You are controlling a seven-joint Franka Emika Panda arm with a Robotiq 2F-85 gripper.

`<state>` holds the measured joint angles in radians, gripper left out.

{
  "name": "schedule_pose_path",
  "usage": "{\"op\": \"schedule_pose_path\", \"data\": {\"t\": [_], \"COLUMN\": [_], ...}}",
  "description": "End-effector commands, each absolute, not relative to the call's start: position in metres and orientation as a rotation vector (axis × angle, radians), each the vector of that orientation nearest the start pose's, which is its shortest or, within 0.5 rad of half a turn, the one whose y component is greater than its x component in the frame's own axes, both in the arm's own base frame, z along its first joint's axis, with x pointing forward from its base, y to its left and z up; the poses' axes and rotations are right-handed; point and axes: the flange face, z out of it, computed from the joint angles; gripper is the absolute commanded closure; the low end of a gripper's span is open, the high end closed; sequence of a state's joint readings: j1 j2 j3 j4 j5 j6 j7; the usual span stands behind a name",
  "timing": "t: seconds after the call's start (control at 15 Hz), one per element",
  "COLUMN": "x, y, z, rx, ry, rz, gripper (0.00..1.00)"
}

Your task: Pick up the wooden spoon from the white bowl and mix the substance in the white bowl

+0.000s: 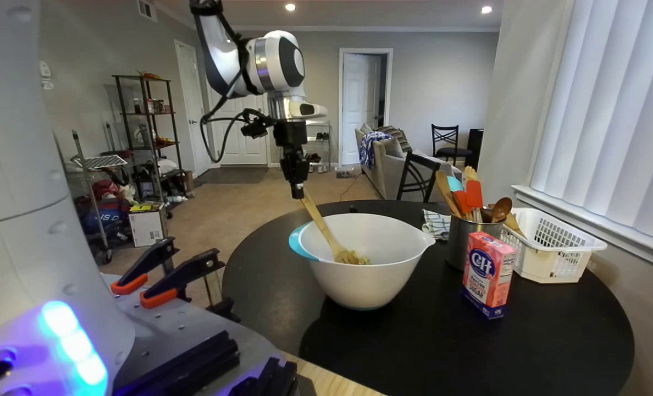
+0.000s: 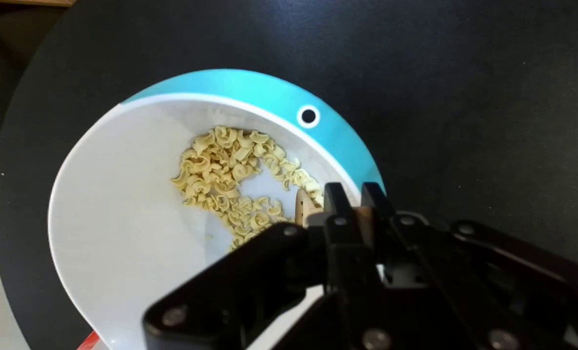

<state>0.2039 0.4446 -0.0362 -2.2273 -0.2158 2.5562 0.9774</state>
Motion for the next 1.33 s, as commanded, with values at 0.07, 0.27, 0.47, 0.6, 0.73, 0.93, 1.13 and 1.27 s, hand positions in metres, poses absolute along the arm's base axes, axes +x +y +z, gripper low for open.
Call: {"op": "schedule_pose_path", "data": {"t": [0.07,0.27,0.47,0.6,0.73,0.93,1.13,1.27], "x": [0.522,0.523,0.526,0.530,0.535,0.536,0.531,0.528], "y": [0.092,0.087,0.081,0.075,0.068,0.058,0.051,0.050], "z": [0.142,0.138,0.143,0.148,0.148,0.145,0.143,0.144], "rx": [-3.087,-3.050,-3.003,-2.986,-2.969,-2.964,-2.918,-2.858], "ry": [1.101,1.193,1.284,1.340,1.392,1.513,1.698,1.829], "rz": [-0.035,-0.078,-0.122,-0.156,-0.180,-0.140,-0.001,0.118], "gripper": [0.97,0.97,0.97,0.97,0.97,0.97,0.97,0.97]}}
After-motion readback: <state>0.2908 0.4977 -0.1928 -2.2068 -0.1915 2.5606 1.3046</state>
